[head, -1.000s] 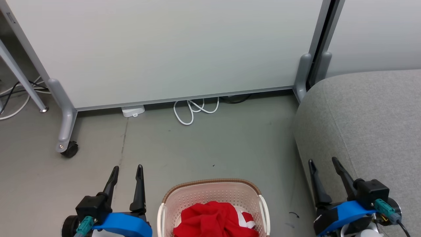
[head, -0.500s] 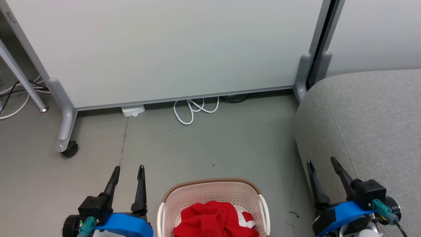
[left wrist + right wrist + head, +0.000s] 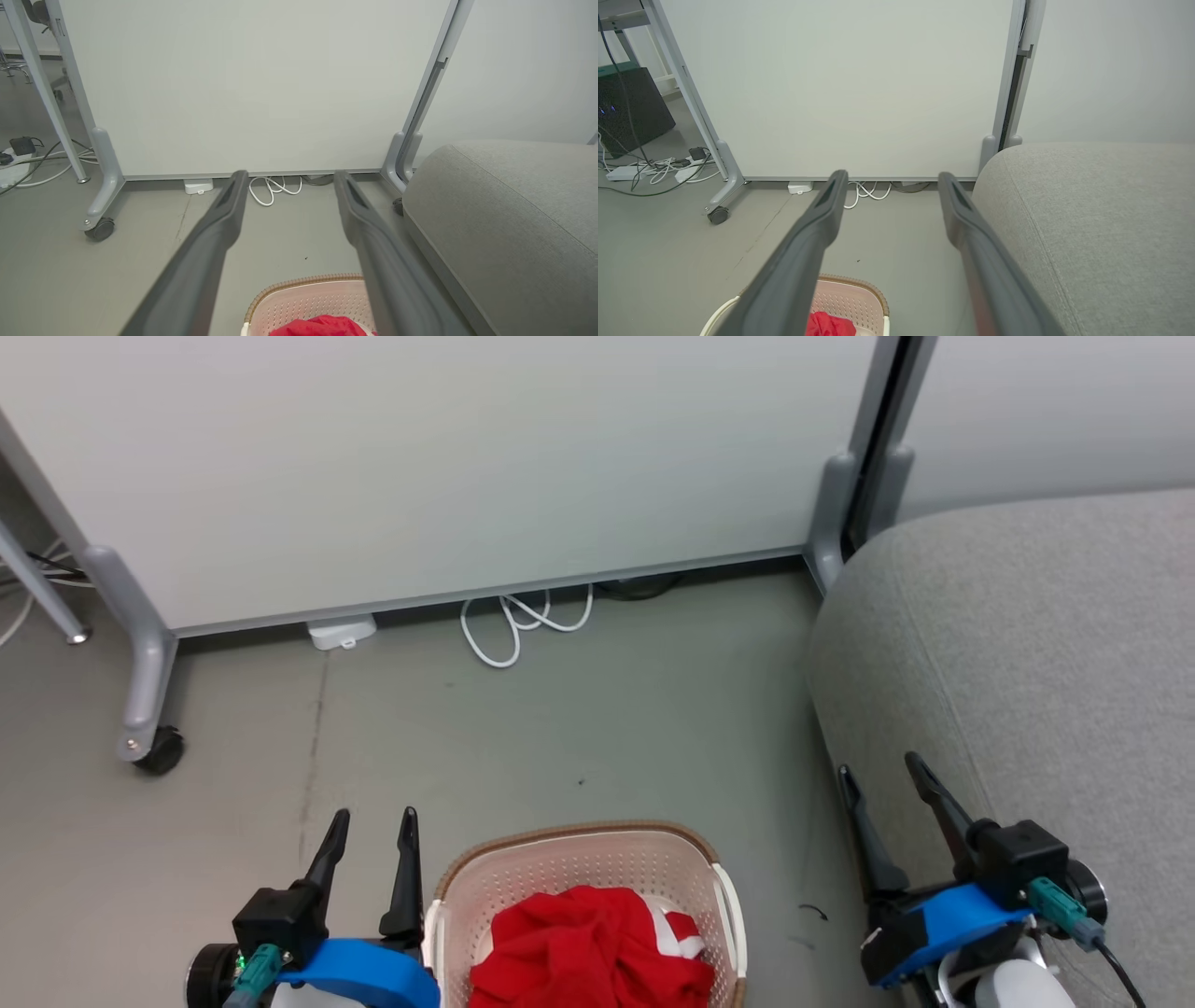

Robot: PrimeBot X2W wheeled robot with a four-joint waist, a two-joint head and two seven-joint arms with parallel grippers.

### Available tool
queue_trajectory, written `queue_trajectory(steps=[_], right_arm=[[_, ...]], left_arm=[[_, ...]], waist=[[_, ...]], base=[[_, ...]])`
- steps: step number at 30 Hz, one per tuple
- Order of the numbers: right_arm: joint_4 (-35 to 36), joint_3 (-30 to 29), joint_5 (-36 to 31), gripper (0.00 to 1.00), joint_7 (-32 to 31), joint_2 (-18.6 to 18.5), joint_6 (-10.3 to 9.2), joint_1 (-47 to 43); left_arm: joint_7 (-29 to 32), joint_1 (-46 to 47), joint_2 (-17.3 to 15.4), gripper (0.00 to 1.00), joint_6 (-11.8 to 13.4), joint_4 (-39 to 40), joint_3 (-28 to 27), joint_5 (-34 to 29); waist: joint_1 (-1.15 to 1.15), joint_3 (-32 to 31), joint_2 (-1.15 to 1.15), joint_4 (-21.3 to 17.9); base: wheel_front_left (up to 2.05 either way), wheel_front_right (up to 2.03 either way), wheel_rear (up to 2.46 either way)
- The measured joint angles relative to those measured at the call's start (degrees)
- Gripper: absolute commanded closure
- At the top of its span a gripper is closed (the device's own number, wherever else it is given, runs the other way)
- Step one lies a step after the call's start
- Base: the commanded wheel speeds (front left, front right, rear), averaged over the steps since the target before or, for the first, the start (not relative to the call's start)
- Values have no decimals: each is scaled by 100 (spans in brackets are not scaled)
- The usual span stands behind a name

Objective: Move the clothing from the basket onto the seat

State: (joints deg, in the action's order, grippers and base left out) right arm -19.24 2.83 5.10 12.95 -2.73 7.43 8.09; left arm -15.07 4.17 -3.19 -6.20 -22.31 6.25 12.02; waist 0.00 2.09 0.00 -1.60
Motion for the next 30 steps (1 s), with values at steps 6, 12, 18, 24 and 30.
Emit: queue_trajectory(steps=[6, 12, 18, 24, 30], right_arm=[[91, 264, -1, 0, 16, -1, 1, 202], [170, 475, -37, 0, 16, -4, 4, 446], [259, 712, 65, 0, 75, -9, 4, 774], [328, 900, 221, 0, 135, -9, 4, 1043], [314, 1071, 444, 0, 185, -11, 4, 1205]], left_arm=[[18, 222, -8, 0, -37, -578, 136, 46], [174, 692, -49, 0, -92, -1466, 486, 232], [460, 1198, -134, 0, -123, -2449, 784, 826], [692, 1802, -348, 0, -123, -3086, 1092, 1182], [751, 2242, -513, 0, -124, -3560, 1277, 1373]], waist=[[0, 330, 0, -300], [0, 846, 0, -616], [1, 1429, 0, -960], [1, 2061, 0, -1295], [1, 2640, 0, -1584]], base=[[0, 0, 0], [0, 0, 0], [0, 0, 0], [0, 0, 0], [0, 0, 0]])
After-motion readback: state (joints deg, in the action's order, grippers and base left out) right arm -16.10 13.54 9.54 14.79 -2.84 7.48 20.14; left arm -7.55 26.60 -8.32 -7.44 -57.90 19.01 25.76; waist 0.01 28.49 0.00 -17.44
